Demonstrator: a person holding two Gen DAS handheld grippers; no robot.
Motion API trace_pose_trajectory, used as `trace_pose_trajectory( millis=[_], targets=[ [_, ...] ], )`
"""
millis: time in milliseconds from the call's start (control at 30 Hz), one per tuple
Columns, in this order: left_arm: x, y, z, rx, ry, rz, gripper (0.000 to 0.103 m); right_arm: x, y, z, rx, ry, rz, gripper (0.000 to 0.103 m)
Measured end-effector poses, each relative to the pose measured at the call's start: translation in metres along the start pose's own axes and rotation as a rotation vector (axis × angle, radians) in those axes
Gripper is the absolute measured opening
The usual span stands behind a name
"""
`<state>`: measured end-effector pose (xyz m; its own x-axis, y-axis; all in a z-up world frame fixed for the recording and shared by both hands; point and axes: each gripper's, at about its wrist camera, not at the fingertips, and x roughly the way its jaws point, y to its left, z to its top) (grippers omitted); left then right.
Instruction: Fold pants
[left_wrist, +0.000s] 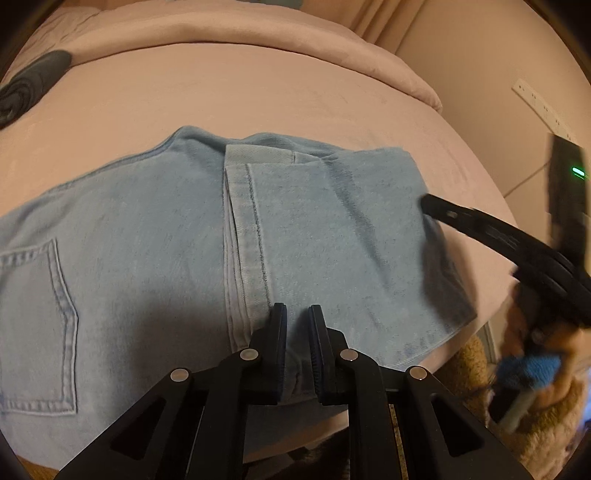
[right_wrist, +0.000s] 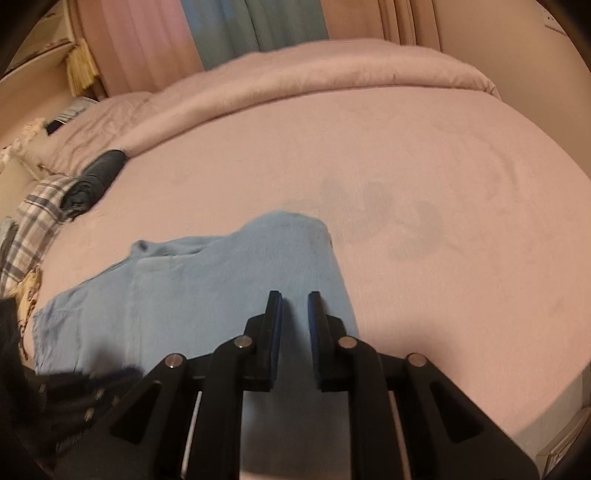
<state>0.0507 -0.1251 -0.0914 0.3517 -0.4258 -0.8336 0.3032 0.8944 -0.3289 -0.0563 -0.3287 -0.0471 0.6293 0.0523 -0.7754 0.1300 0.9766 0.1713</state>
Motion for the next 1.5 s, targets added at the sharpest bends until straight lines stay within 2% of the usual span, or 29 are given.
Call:
trace_pose_trajectory(
  millis=[133, 200, 500, 633, 900, 1033, 1200, 1267, 1433, 1467, 1500],
  targets=[
    [-0.007, 0.009, -0.005, 0.003, -0.006, -0.005, 0.016, 0.033, -0.010, 0.006, 0.036, 0.061, -0.020, 0.006],
    [-0.008, 0.009, -0.005, 0.002, -0.008, -0.005, 0.016, 0.037, -0.013, 0.008, 0.053, 0.054, -0.020, 0.001],
    [-0.010, 0.001, -0.018, 0.007, -0.027, 0.022, 0.016, 0.041, -0.005, 0.017, 0.027, 0.051, -0.064, 0.000],
    [-0.014, 0.003, -0.023, -0.018, -0.029, 0.011, 0.016, 0.039, -0.004, 0.015, 0.031, 0.035, -0.071, 0.000],
    [-0.017, 0.001, -0.032, -0.023, -0.037, 0.015, 0.016, 0.020, 0.006, -0.010, -0.015, 0.023, -0.123, 0.001],
    [-0.019, 0.003, -0.032, -0.038, -0.037, 0.003, 0.016, 0.006, 0.003, -0.026, -0.004, 0.030, -0.111, 0.001],
    [-0.027, 0.017, -0.034, -0.104, -0.026, -0.053, 0.016, -0.010, 0.000, -0.046, 0.012, 0.039, -0.091, 0.001],
    [-0.040, 0.026, -0.035, -0.143, -0.028, -0.051, 0.016, -0.016, 0.000, -0.054, 0.012, 0.040, -0.083, 0.001],
    [-0.092, 0.065, -0.042, -0.215, -0.158, 0.016, 0.017, -0.023, 0.005, -0.060, -0.009, 0.033, -0.085, 0.006],
    [-0.107, 0.080, -0.045, -0.253, -0.187, 0.036, 0.020, -0.025, 0.007, -0.060, -0.009, 0.031, -0.088, 0.009],
    [-0.119, 0.093, -0.048, -0.285, -0.212, 0.058, 0.031, -0.027, 0.010, -0.059, -0.008, 0.030, -0.082, 0.016]
  ],
)
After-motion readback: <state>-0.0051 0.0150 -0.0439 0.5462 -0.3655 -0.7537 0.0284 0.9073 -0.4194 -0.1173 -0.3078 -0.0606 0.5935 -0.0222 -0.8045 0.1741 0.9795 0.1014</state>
